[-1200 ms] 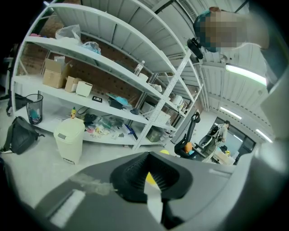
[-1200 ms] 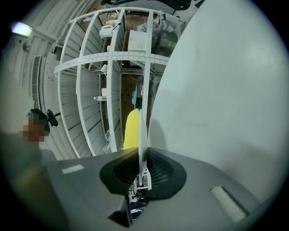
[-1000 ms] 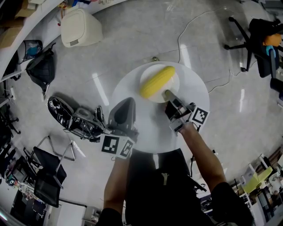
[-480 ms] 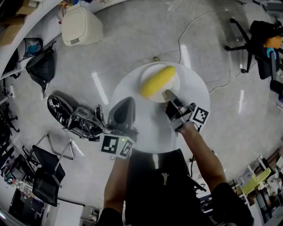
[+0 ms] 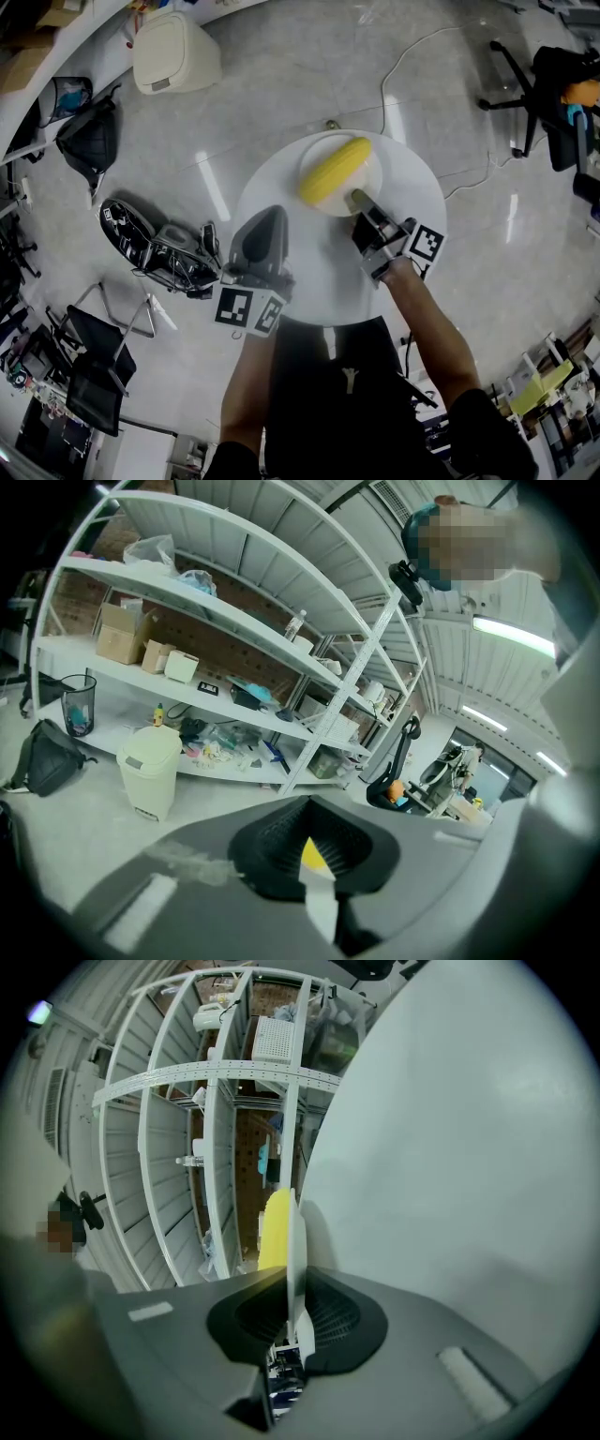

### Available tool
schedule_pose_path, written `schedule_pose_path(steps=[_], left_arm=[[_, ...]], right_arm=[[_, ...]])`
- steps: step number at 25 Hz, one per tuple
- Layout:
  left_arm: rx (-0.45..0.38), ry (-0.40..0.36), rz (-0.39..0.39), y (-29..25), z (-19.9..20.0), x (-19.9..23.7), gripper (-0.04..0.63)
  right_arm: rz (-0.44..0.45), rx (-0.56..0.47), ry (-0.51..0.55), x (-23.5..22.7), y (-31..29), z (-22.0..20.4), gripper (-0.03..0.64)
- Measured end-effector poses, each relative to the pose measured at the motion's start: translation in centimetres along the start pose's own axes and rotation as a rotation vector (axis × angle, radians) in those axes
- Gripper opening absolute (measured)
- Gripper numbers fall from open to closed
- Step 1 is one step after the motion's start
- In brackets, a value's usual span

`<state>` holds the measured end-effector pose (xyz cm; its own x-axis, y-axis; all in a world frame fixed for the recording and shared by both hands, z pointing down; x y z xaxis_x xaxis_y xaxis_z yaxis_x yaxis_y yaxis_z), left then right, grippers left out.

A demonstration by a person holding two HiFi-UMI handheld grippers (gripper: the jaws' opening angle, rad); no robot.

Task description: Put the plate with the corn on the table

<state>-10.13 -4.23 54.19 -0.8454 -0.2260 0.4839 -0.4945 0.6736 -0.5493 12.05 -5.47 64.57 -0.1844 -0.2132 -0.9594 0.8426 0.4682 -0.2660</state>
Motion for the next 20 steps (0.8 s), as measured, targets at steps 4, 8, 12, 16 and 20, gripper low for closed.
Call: schedule_pose_path(steps=[4, 8, 12, 16, 20], left_arm=[[0.006, 0.003, 0.001, -0.01, -0.34, 0.0, 0.003], [0.01, 0.003, 0.002, 0.06, -0.49, -0.01, 0.002], [0.009, 0.008, -0.003, 0.03, -0.46, 0.02, 0.002], [0.002, 0.007, -0.001, 0.17, -0.25, 0.07, 0.002], [0.002, 0.01, -0.001, 0.2, -0.44, 0.04, 0.003]], right_arm=[[-0.008, 0.007, 0.0, -0.04, -0.1, -0.01, 0.04], [-0.018, 0.015, -0.008, -0.09, -0.15, -0.03, 0.04], [-0.035, 0.021, -0.008, -0.12, -0.21, 0.04, 0.037], [-0.061, 0.032, -0.016, -0.11, -0.27, 0.07, 0.035], [-0.076, 0.045, -0.011, -0.17, -0.26, 0.13, 0.034]])
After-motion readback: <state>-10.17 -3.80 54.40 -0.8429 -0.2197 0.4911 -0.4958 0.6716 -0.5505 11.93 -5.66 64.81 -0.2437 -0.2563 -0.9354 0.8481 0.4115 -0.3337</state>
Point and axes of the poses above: the fingertips, and each gripper's own axes: y backward along the fingers, x to its left, z out of its top, the point moved 6 cm from there along y, backward along the fingers, and after that the axes turned 10 degrees about x, right-handed, at the moved point
